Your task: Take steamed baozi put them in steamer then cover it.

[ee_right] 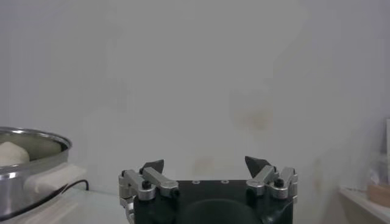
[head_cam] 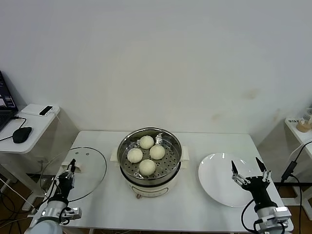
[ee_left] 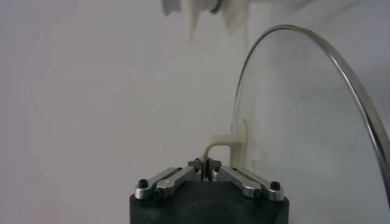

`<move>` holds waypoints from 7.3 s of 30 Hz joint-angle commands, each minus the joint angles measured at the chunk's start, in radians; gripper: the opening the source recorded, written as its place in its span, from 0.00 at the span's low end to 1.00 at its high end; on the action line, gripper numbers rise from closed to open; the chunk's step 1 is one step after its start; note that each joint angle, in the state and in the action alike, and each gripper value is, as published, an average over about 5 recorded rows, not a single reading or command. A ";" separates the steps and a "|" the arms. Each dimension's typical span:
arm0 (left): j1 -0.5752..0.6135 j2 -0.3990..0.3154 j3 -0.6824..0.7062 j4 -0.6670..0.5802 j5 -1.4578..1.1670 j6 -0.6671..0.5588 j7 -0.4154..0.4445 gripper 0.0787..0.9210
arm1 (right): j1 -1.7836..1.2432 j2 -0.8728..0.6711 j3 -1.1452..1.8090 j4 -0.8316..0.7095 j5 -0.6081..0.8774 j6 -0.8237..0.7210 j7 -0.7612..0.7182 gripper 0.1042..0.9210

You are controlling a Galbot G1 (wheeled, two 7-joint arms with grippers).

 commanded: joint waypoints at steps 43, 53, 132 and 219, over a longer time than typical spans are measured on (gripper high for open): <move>-0.236 -0.091 0.441 -0.246 0.188 0.399 0.333 0.06 | 0.101 0.092 -0.302 -0.149 -0.446 -0.064 0.074 0.88; -0.308 -0.248 0.513 -0.148 0.307 0.397 0.352 0.06 | 0.116 0.092 -0.333 -0.163 -0.452 -0.077 0.075 0.88; -0.385 -0.429 0.639 0.009 0.516 0.366 0.352 0.06 | 0.085 0.099 -0.327 -0.163 -0.469 -0.072 0.072 0.88; 0.350 -0.285 0.109 -0.257 -1.313 -0.216 -0.104 0.88 | -0.096 -0.054 -0.218 -0.080 -0.131 0.042 0.052 0.88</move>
